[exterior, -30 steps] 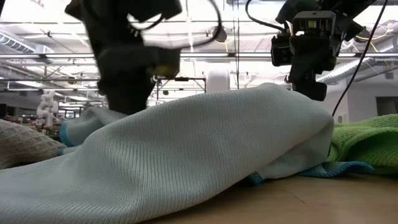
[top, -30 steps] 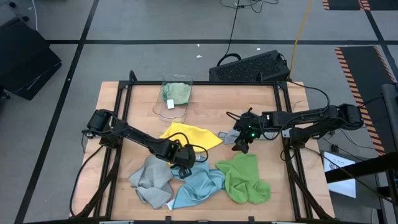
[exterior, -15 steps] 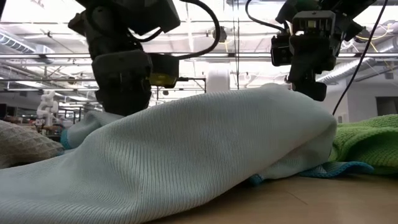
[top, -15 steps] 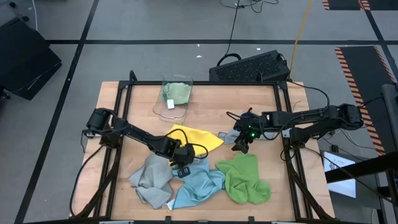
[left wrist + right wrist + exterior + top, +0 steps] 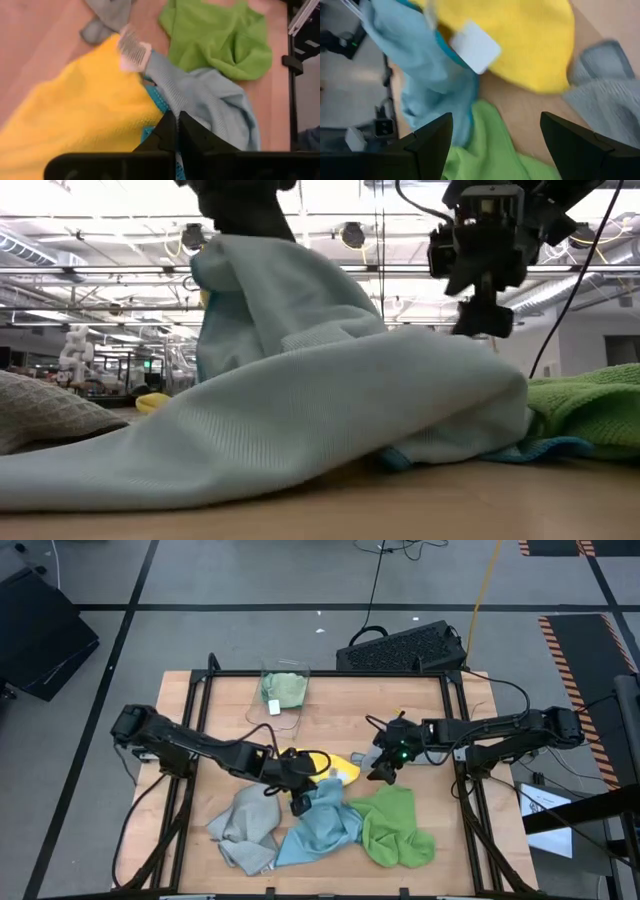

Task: Fold microfiber towels
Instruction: Fold the blue microfiber cloth

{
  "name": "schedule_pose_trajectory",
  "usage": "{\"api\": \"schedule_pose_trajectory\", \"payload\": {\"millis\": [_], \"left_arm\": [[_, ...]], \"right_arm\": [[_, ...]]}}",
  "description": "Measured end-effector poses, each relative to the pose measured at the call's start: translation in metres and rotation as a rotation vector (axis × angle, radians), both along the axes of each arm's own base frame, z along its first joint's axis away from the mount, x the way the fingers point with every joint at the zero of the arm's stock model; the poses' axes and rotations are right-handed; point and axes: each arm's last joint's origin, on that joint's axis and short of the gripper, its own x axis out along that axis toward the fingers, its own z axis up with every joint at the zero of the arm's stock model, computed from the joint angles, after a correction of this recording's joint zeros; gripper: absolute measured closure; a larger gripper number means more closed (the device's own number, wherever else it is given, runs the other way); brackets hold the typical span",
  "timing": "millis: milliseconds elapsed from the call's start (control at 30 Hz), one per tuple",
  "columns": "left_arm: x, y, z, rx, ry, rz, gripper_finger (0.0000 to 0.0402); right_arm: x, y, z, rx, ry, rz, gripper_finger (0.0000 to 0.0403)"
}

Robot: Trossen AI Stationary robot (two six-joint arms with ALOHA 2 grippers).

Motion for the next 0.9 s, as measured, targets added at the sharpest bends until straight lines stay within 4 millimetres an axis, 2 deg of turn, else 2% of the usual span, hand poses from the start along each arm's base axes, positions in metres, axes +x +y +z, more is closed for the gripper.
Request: {"api": "schedule_pose_trajectory", "payload": {"millis": [467, 600, 733, 900], "left_arm": [[0.008, -0.002, 0.044, 0.203, -0.158, -0.187, 0.0394], [0.009, 0.001, 0.051, 0.229, -0.178, -0.2, 0.0397], [0.01, 0.006, 0.051, 0.237, -0.175, -0.188, 0.0394], [0.012, 0.008, 0.053, 0.253, -0.198, -0.193, 0.039]], "right_arm": [[0.022, -0.001, 0.036, -0.038, -0.457, 0.036, 0.0112], [0.025, 0.002, 0.043, -0.061, -0.543, 0.059, 0.0112], [0.025, 0.006, 0.042, -0.069, -0.537, 0.082, 0.0112], [0.024, 0.009, 0.031, -0.059, -0.436, 0.095, 0.0112]]}}
